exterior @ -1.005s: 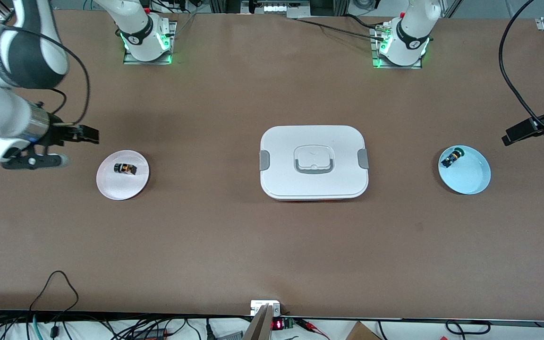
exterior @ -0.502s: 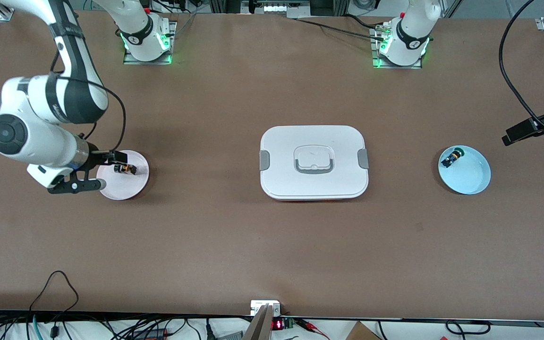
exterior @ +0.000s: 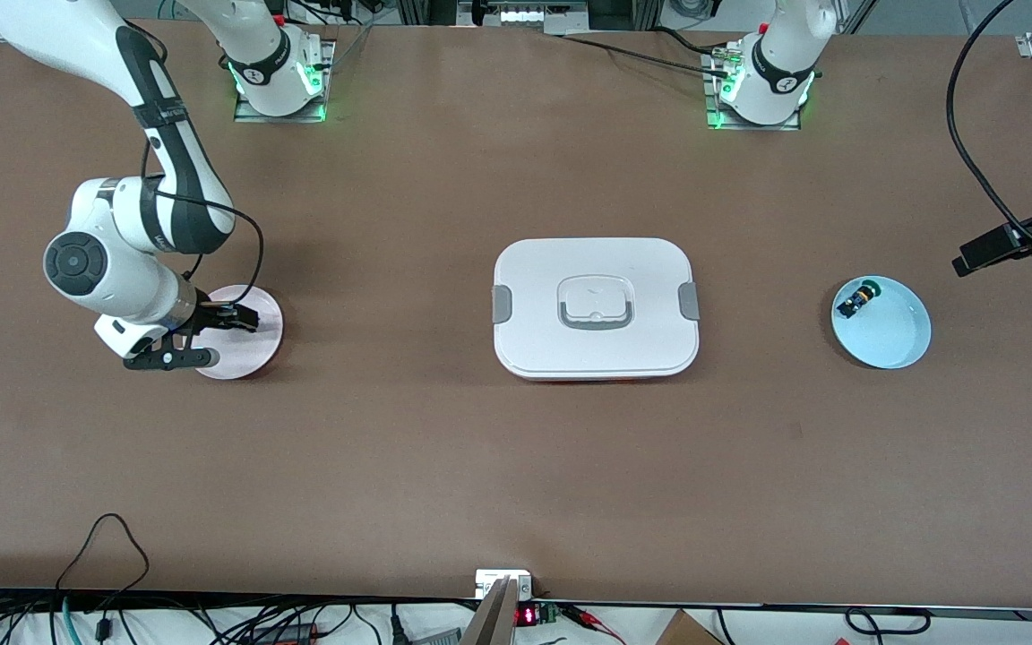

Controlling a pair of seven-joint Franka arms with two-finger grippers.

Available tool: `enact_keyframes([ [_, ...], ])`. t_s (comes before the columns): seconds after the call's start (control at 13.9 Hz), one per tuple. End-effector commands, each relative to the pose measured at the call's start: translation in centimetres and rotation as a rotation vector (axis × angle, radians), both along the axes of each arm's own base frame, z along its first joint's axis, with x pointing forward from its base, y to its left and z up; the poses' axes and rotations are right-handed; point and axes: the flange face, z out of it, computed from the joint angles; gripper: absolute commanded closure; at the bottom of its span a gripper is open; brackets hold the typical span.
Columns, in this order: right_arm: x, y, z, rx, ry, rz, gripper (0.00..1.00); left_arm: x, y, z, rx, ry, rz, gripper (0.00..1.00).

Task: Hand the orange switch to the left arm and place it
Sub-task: 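Close the right gripper on the black-orange switch and lift it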

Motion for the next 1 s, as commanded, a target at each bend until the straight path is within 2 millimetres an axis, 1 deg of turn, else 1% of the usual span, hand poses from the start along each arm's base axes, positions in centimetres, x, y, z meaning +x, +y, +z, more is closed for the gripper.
enact_keyframes([
  [0.0, -0.6, -0.4, -0.2, 0.011, -0.024, -0.025, 0.00, -0.5, -0.1, 1.1, 0.007, -0.014, -0.011, 0.00],
  [0.14, -0.7, -1.3, -1.7, 0.012, -0.049, -0.039, 0.00, -0.4, -0.8, 1.4, 0.011, -0.018, -0.014, 0.00],
  [0.22, -0.8, -1.5, -1.9, 0.012, -0.052, -0.042, 0.00, -0.3, -0.4, 1.6, 0.008, -0.024, -0.020, 0.00],
  [0.43, -0.7, -2.4, -2.3, 0.012, -0.063, -0.056, 0.00, -0.3, -0.6, 1.6, 0.008, -0.023, -0.012, 0.00],
  [0.57, -1.0, -2.3, -3.0, 0.012, -0.052, -0.059, 0.00, -0.2, -0.2, 1.5, 0.008, -0.022, -0.011, 0.00],
  [0.65, -1.3, -2.3, -3.3, 0.013, -0.046, -0.061, 0.00, -0.2, -0.7, 1.5, 0.014, -0.021, -0.017, 0.00],
  [0.93, -2.3, -2.5, -4.3, 0.023, -0.031, -0.085, 0.00, -0.1, -0.7, 1.7, 0.008, -0.026, -0.015, 0.00],
])
